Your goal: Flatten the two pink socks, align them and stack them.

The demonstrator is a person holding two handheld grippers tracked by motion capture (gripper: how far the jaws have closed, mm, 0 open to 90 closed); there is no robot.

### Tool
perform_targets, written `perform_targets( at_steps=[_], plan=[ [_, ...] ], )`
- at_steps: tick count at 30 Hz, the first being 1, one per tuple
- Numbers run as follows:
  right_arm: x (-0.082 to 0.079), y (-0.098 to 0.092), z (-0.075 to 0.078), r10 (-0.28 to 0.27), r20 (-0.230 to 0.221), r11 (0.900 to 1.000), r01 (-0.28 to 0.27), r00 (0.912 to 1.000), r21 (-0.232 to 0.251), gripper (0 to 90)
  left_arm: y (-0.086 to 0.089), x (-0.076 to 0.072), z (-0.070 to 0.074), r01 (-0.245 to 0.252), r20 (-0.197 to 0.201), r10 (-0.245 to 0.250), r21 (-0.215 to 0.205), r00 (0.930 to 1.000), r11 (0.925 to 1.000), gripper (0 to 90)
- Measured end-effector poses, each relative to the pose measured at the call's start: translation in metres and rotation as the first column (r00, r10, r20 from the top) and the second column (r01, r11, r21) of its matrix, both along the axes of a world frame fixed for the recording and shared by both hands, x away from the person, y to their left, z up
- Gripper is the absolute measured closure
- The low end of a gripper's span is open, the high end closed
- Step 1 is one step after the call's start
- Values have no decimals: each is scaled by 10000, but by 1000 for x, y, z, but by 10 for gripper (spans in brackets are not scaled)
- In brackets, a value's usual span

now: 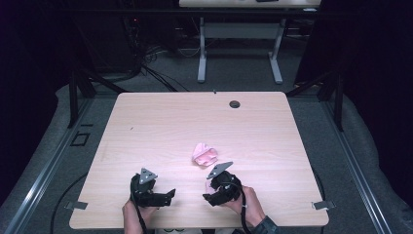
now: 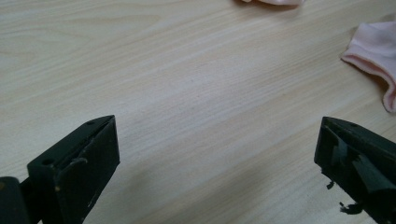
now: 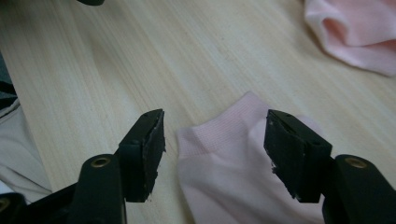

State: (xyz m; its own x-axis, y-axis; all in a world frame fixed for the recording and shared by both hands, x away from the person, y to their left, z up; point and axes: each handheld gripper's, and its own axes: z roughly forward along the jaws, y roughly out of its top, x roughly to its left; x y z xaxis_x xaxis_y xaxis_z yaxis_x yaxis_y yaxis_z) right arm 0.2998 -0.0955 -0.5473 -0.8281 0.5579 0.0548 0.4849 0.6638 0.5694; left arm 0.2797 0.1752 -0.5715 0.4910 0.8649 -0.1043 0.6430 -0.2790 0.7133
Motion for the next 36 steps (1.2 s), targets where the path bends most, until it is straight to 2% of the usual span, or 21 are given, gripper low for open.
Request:
perform_targets(
  at_steps=[4, 5, 9, 13, 16, 19, 20, 21, 22, 23, 24, 27, 28, 29, 30, 31, 32, 33, 34, 35, 36],
  plan=[
    [1, 6, -11, -41, -129, 9990, 35, 9999, -452, 535, -3, -3, -2, 67, -77, -67, 36, 9999, 10000, 2],
    [1, 6, -11, -41, -129, 9990, 35, 9999, -452, 535, -3, -3, -2, 67, -77, -67, 36, 9999, 10000, 2],
    [2, 3, -14, -153, -189, 9998, 150, 9997, -136, 759, -7, -5, -3, 197, -44, -196, 39, 9998, 9998, 2],
    [3, -1, -13, -453, -174, 9989, 454, 9988, 86, 813, -11, -6, -3, 289, 14, -289, -47, 9996, 9996, 4],
    [3, -10, -4, -726, -151, 9939, 736, 9972, 821, 816, -16, -8, -3, 496, 96, -494, -147, 9987, 9987, 11],
    [2, -20, 13, -1218, 96, 9778, 1183, 9925, 1732, 814, -22, -8, -2, 677, 179, -672, -287, 9976, 9973, 20],
    [2, -20, 13, -1218, 96, 9778, 1183, 9925, 1732, 814, -29, -9, 0, 893, 269, -884, -356, 9957, 9954, 20],
    [0, -27, 28, -1574, 251, 9605, 1471, 9872, 2361, 812, -32, -9, 0, 1105, 360, -1094, -290, 9933, 9935, 35],
    [0, -27, 28, -1574, 251, 9605, 1471, 9872, 2361, 812, -37, -10, 1, 1252, 421, -1242, -243, 9914, 9918, 35],
    [-1, -33, 38, -1822, 418, 9485, 1644, 9824, 2707, 812, -49, -10, 2, 1693, 571, -1676, -276, 9842, 9852, 43],
    [-2, -35, 43, -1964, 532, 9431, 1738, 9791, 2834, 811, -49, -10, 2, 1693, 571, -1676, -276, 9842, 9852, 48],
    [-4, -40, 54, -2225, 762, 9285, 1874, 9720, 3204, 811, -77, -11, 5, 2497, 1037, -2446, -387, 9640, 9675, 79],
    [-4, -40, 54, -2225, 762, 9285, 1874, 9720, 3204, 811, -77, -11, 5, 2497, 1037, -2446, -387, 9640, 9675, 95],
    [-6, -43, 61, -2333, 907, 9231, 1912, 9682, 3337, 811, -91, -11, 7, 2979, 1421, -2912, -285, 9461, 9542, 119],
    [-7, -43, 62, -2392, 932, 9189, 1943, 9665, 3433, 810, -91, -11, 7, 2979, 1421, -2912, -285, 9461, 9542, 145],
    [-8, -44, 64, -2431, 959, 9167, 1962, 9653, 3481, 810, -103, -8, 10, 3308, 1622, -3233, -211, 9323, 9434, 149],
    [-9, -45, 66, -2465, 1000, 9134, 1966, 9640, 3563, 810, -109, -6, 10, 3444, 1725, -3348, -282, 9264, 9384, 160],
    [-10, -46, 67, -2522, 1010, 9094, 2001, 9624, 3647, 810, -113, -5, 10, 3512, 1847, -3402, -293, 9220, 9359, 185],
    [-11, -47, 69, -2593, 1069, 9064, 2037, 9598, 3701, 810, -113, -5, 10, 3512, 1847, -3402, -293, 9220, 9359, 214],
    [-11, -48, 70, -2613, 1093, 9067, 2050, 9590, 3686, 810, -121, 0, 10, 3976, 1838, -3827, -514, 9054, 9161, 222],
    [-11, -48, 70, -2613, 1093, 9067, 2050, 9590, 3686, 810, -121, 0, 10, 3976, 1838, -3827, -514, 9054, 9161, 230]
  ],
)
